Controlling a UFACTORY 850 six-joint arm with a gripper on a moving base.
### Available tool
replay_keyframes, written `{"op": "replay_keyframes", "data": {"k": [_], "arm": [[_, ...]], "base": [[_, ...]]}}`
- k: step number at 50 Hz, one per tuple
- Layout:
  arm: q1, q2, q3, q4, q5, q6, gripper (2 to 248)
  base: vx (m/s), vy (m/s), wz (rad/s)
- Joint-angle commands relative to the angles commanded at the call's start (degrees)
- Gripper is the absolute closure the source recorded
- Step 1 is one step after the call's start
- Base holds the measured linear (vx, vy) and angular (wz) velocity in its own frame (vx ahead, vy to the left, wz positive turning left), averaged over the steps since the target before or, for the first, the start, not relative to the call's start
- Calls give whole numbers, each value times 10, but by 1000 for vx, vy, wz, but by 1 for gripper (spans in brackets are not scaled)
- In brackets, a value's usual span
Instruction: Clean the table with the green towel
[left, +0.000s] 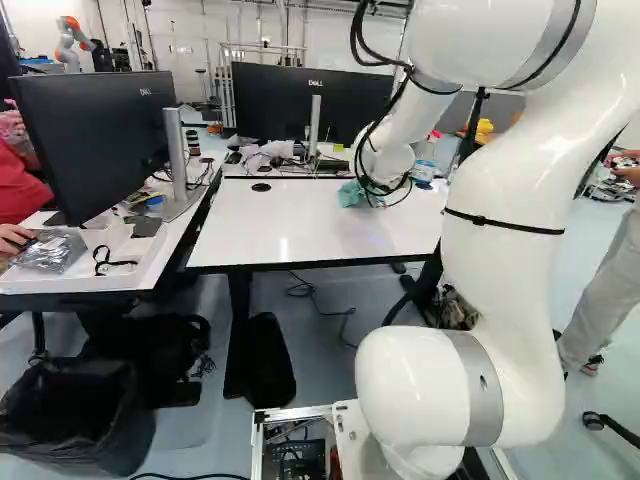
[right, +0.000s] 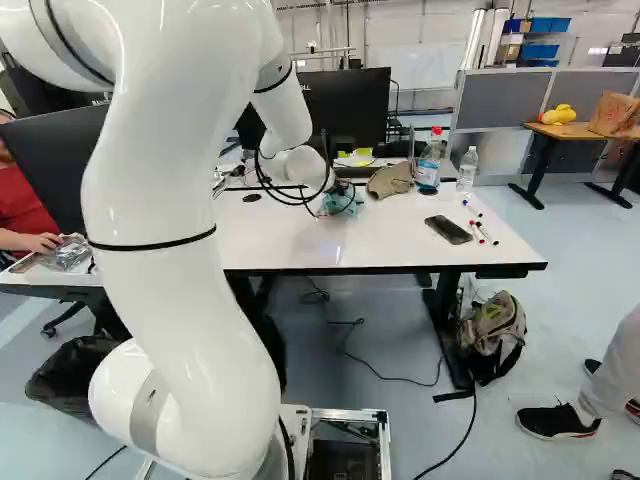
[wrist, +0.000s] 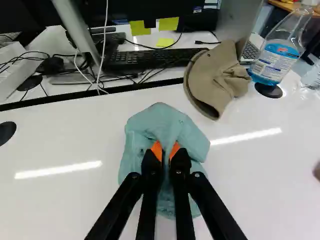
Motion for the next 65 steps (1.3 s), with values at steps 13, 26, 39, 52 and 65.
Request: {"op": "replay_keyframes", "data": {"k": [13, 26, 39, 52, 65], "arm": [[-5, 32, 37, 0, 0, 0, 213], [-10, 66, 76, 0, 0, 0, 213], [-17, 100, 115, 0, 0, 0, 213], [-22, 121, 137, 0, 0, 0, 213], [-22, 121, 137, 0, 0, 0, 213]], "base": [[0, 0, 0], [0, 0, 0], [0, 0, 0], [0, 0, 0], [0, 0, 0]]}}
